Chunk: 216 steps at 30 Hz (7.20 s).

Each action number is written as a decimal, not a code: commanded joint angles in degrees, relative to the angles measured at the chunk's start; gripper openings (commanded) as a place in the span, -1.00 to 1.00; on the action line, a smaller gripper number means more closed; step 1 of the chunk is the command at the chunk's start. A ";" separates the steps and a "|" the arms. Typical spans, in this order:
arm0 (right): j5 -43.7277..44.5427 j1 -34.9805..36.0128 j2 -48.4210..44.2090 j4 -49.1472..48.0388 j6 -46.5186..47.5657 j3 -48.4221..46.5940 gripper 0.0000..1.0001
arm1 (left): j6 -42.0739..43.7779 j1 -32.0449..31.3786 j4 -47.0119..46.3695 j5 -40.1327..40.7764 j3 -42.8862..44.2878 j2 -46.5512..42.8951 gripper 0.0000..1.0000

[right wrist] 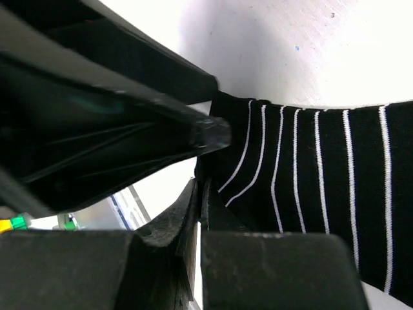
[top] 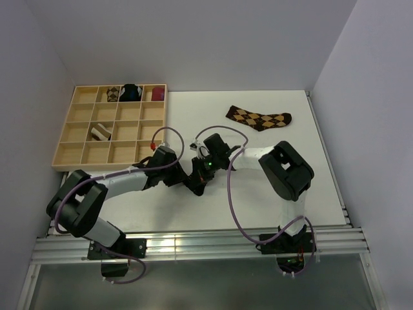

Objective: Roll the socks
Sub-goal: Roll the sock at the center of the board.

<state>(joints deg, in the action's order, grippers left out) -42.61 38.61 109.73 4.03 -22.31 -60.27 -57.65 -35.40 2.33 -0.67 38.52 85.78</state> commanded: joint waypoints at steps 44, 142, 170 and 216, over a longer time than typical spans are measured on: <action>-11.09 -11.19 2.59 -28.91 -22.08 15.80 -1.00 | -1.50 -4.24 4.62 1.90 1.47 -0.62 -0.24; 3.40 -11.63 -7.96 2.55 -3.36 4.38 -1.00 | 12.12 -4.68 5.76 0.40 16.06 15.74 -0.42; 7.81 -11.63 -0.40 0.98 -3.97 6.13 -1.00 | -1.13 -4.68 5.59 11.48 7.63 -5.43 0.31; 11.83 -8.29 -8.56 -0.17 -2.75 6.39 -0.40 | -7.04 -5.91 10.85 8.57 13.15 17.23 -0.52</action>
<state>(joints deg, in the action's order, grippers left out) -36.73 29.02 106.08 3.53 -28.08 -54.46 -66.67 -40.91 4.34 4.47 51.46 99.70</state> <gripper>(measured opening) 0.284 0.245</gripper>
